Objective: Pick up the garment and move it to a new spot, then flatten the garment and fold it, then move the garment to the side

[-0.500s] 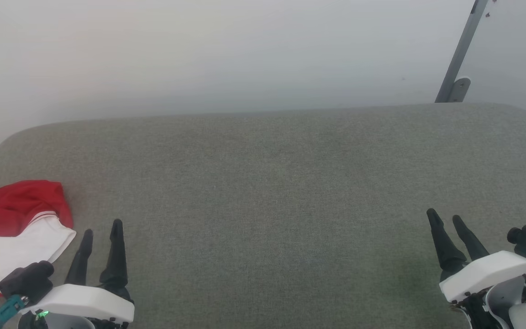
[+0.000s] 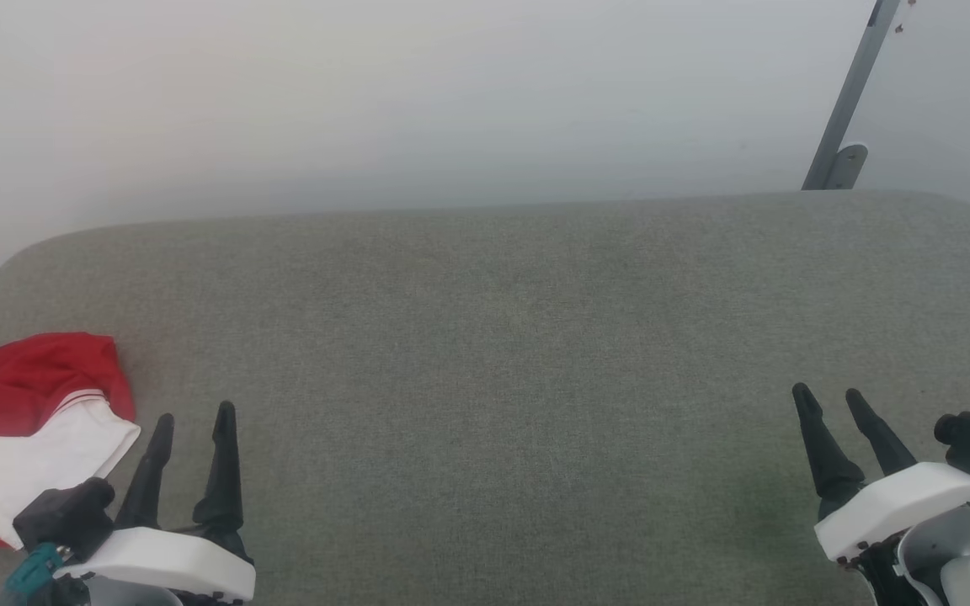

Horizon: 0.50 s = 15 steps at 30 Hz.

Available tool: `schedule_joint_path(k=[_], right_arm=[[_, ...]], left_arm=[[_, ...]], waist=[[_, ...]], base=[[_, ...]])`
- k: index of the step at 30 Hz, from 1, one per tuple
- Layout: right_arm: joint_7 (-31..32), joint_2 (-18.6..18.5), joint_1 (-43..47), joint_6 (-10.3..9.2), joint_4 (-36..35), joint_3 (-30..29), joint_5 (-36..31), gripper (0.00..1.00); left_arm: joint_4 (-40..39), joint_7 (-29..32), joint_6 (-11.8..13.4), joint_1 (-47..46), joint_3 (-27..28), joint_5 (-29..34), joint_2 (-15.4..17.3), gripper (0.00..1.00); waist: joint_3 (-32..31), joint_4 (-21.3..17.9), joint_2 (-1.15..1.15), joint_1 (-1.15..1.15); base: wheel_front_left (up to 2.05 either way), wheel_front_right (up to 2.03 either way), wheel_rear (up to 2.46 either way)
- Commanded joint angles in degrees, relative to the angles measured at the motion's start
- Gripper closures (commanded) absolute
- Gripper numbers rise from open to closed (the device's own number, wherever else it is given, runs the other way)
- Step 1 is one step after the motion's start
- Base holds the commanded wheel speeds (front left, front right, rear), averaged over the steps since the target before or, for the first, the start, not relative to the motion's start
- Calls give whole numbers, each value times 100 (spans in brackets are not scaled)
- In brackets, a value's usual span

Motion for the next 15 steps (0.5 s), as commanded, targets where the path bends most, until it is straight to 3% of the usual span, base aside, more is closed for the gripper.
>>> schedule_joint_path(k=[1, 15], right_arm=[[-53, -50, -86, 3, -61, 18, -118, 0], [-188, -164, -81, 3, -89, 55, -694, 0]], left_arm=[[-61, -67, -17, 37, 22, 174, 29, 0], [-123, -232, -77, 70, 39, 890, -3, 0]], waist=[[-1, -2, 0, 0], [-7, -2, 0, 0]], base=[[0, 0, 0], [0, 0, 0]])
